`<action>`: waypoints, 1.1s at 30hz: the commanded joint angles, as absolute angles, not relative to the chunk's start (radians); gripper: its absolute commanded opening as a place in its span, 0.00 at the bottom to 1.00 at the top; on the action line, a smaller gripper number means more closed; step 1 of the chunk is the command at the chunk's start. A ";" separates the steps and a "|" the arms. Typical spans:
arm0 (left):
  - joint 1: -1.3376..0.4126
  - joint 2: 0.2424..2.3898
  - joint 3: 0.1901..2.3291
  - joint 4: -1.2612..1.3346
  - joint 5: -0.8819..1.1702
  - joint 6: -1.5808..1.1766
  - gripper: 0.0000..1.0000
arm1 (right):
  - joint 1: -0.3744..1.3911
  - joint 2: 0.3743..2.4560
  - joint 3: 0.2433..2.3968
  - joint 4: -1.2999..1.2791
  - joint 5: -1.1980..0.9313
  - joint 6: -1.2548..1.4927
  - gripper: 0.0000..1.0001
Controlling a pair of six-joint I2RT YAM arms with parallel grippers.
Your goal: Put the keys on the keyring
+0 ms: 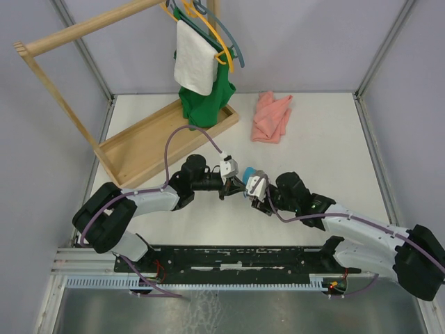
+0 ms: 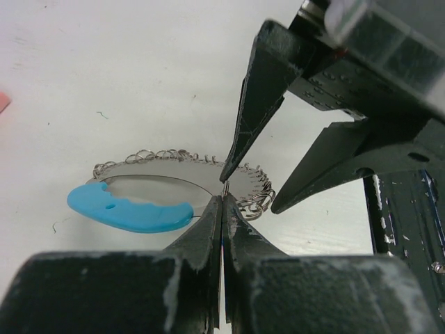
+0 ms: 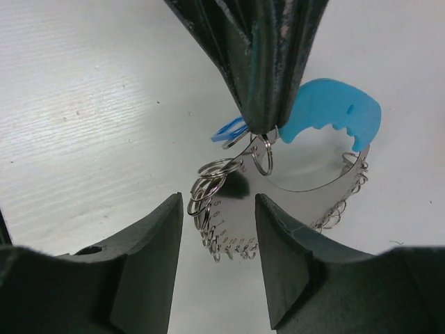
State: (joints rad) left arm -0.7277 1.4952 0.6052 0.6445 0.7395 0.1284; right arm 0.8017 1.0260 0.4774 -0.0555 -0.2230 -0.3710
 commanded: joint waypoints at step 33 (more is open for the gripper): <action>-0.680 1.469 0.576 0.807 0.713 0.012 0.03 | 0.839 0.914 0.468 0.059 -0.013 -0.389 0.01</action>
State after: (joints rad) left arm -0.6899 1.4952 0.5953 0.7456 0.7586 0.0441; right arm 0.8360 0.9634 0.4450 0.0143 -0.0521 -0.4194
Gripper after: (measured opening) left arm 0.033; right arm 0.026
